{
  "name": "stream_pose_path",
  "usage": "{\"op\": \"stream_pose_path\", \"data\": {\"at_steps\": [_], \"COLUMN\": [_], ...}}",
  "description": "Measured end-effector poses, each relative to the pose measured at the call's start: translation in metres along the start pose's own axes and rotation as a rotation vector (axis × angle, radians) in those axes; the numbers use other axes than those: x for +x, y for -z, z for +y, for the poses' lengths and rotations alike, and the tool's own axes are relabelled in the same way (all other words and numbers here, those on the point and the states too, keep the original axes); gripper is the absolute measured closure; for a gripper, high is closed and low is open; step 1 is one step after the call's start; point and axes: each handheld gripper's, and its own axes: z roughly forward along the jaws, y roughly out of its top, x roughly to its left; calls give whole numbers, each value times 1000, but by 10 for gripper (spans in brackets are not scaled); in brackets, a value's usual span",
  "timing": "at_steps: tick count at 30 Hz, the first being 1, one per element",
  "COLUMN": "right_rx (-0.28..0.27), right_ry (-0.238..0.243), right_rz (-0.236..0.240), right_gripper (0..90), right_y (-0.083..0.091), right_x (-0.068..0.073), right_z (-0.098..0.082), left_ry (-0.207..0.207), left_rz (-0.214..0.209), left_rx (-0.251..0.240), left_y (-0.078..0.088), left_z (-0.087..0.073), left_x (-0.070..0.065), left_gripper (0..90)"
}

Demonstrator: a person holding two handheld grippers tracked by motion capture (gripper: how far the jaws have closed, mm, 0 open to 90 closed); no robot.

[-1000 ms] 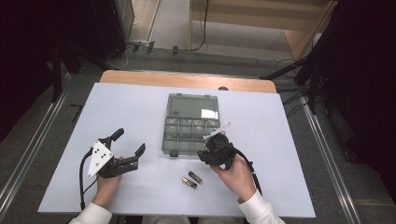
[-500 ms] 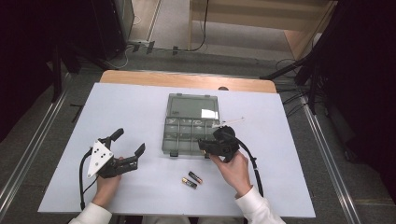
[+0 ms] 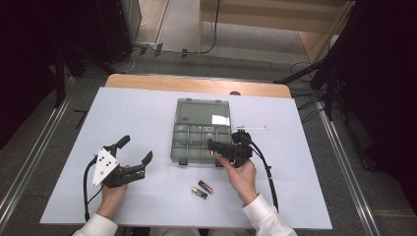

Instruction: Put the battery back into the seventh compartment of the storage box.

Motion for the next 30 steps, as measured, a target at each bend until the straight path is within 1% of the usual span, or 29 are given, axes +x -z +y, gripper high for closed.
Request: {"op": "stream_pose_path", "data": {"at_steps": [1, 7, 8, 10, 11, 12, 14, 15, 16, 17, 18, 19, 20, 21, 23, 24, 25, 26, 27, 30], "right_rx": [-2, -3, -5, -8, -8, -9, -10, -8, 0, 0, 20, 20, 24, 44, 79, 93, 93, 99, 114, 132], "right_ry": [-22, -44, -46, -43, -43, -36, -23, -10, 20, 20, 55, 55, 69, 89, 118, 146, 146, 159, 177, 226], "right_rz": [22, 13, 11, 2, 2, 0, -4, 5, 26, 26, 38, 38, 45, 55, 78, 74, 74, 73, 74, 58], "right_gripper": [778, 775, 758, 625, 625, 595, 468, 381, 241, 241, 112, 112, 93, 18, 0, 0, 0, 0, 0, 0], "right_y": [-3, -8, -9, -10, -10, -10, -8, -8, -6, -6, -4, -4, -4, -3, -2, 1, 1, 1, 1, 2], "right_x": [-3, -5, -5, -4, -4, -4, -3, -3, -1, -1, 1, 1, 2, 4, 7, 10, 10, 11, 13, 18], "right_z": [-1, -1, -2, -2, -2, -2, -2, -2, -2, -2, -2, -2, -3, -3, -4, -5, -5, -6, -6, -7], "left_ry": [1, 4, 3, 1, 1, 2, 5, 5, 5, 5, 5, 5, 5, 6, 6, 5, 4, 6, 8, 8], "left_rz": [1, 0, 0, -1, -1, 0, 0, 0, 0, 0, 1, 1, 0, -1, -3, -3, -2, -2, -1, -2], "left_rx": [-1, -4, -4, -3, -3, -5, -5, -5, -7, -7, -8, -8, -6, -4, -9, -11, -12, -10, -9, -9], "left_y": [0, 0, 0, 0, 0, 0, 0, 0, 0, 0, 0, 0, 0, 0, 0, 0, 0, 0, 0, 0], "left_z": [0, 0, 0, 0, 0, 0, 0, 0, 0, 0, 0, 0, 0, 0, 0, 0, 0, 0, 0, 0], "left_x": [0, 0, 0, 0, 0, 0, 0, 0, 0, 0, 0, 0, 0, 0, 0, 0, 0, 0, 0, 0], "left_gripper": [121, 121, 121, 121, 121, 121, 121, 121, 121, 121, 121, 121, 121, 121, 121, 121, 121, 121, 121, 121]}}
